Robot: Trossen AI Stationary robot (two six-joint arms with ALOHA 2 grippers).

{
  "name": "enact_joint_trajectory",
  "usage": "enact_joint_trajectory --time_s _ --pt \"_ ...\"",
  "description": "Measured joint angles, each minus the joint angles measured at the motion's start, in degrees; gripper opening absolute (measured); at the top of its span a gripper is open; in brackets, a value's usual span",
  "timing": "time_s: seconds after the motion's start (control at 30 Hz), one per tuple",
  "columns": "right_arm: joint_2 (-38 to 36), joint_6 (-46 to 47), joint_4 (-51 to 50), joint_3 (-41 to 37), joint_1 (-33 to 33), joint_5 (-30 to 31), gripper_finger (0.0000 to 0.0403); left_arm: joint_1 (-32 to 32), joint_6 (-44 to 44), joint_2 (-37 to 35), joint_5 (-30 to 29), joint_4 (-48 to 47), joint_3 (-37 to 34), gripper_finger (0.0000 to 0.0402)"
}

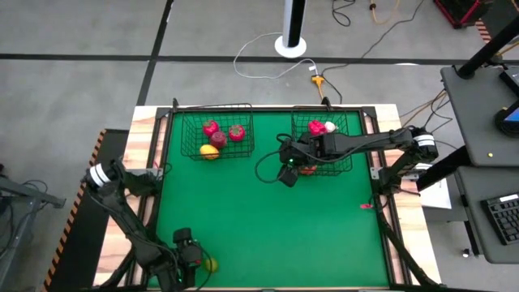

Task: Sort produce into baskets
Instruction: Put the red strawberry into the left wire basket

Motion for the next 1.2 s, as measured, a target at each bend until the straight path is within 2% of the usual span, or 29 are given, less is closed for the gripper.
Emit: enact_joint_trajectory --time_s 0.5,0.8,1.0,1.2 --pt "0.02 -0.08 0.15 0.0 0.0 0.0 0.0293 0.02 -0.08 0.94 1.53 -0.26 -0.01 0.0096" --pt "0.02 -0.08 0.15 0.0 0.02 0.0 0.0286 0.02 -0.63 0.89 1.06 -2.65 0.43 0.0093" --pt "0.02 -0.11 0.23 0.0 0.13 0.02 0.0286 0.04 -4.46 -0.01 -0.04 -13.39 3.77 0.0093" --pt "0.02 -0.19 1.06 0.0 0.35 0.02 0.0281 0.98 -4.43 -0.89 -2.25 -28.47 11.76 0.0093"
